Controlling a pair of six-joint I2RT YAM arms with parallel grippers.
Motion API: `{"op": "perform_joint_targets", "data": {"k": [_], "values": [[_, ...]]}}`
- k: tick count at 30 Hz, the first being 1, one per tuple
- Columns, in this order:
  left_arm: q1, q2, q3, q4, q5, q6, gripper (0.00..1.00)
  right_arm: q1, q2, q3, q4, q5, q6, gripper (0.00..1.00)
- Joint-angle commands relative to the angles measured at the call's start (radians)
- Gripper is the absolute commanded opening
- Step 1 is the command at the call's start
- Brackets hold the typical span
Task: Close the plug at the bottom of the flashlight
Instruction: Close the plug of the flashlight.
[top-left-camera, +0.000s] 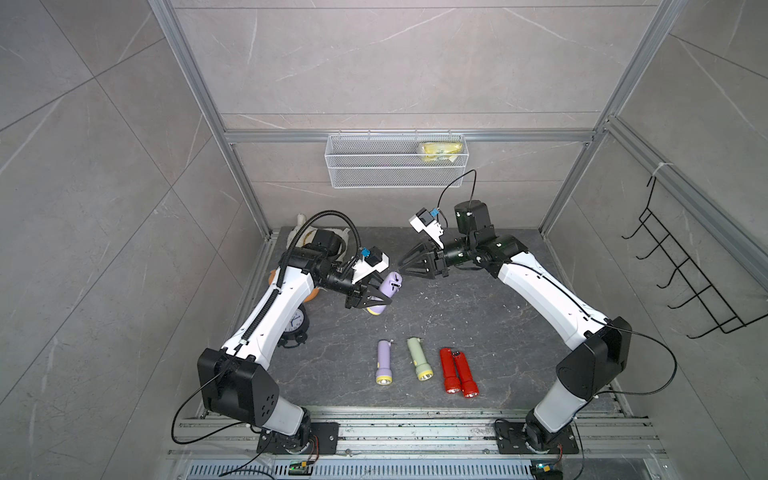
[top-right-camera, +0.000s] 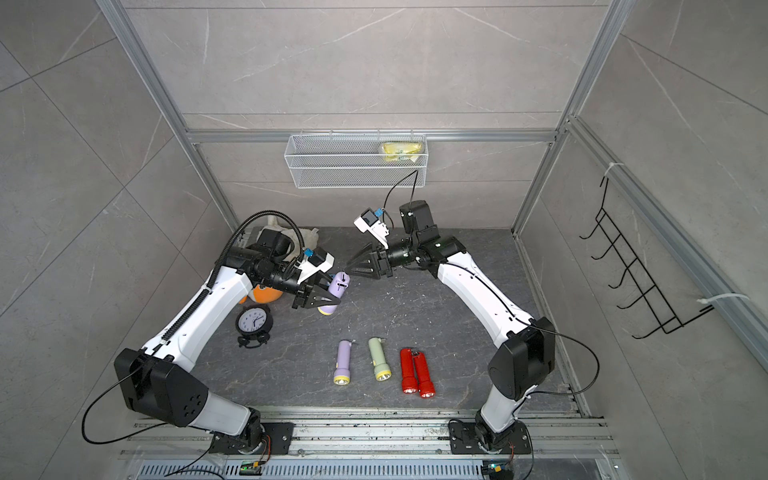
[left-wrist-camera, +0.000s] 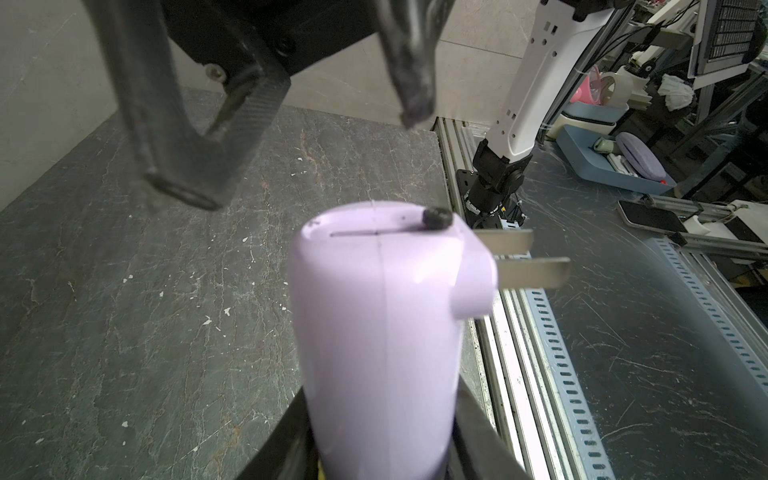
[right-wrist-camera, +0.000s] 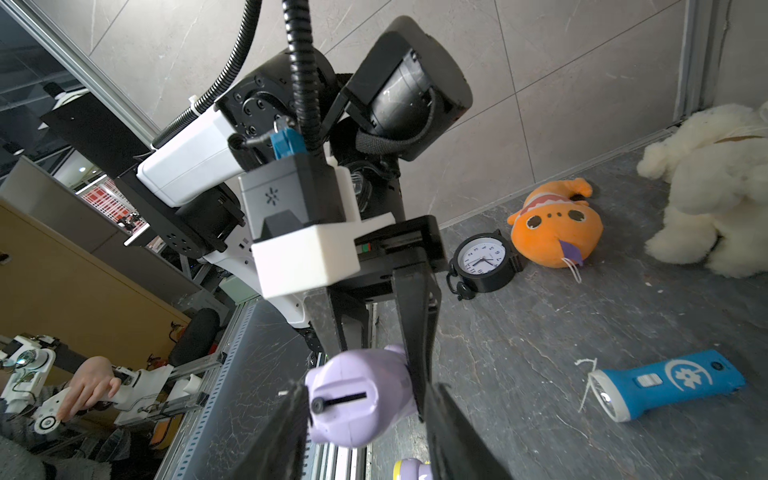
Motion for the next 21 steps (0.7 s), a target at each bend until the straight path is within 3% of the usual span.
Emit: {"op": "perform_joint_targets", "data": {"k": [1,21], "values": [[0.002,-0.022,0.034,0.005,0.047,0.017,0.0,0.014,-0.026,-0.031,-0.005,-0.068,0.001,0.48],[0.002,-0.005,0.042,-0.013,0.052,0.028,0.0,0.048,0.051,0.031,-0.102,-0.051,-0.057,0.41]]}}
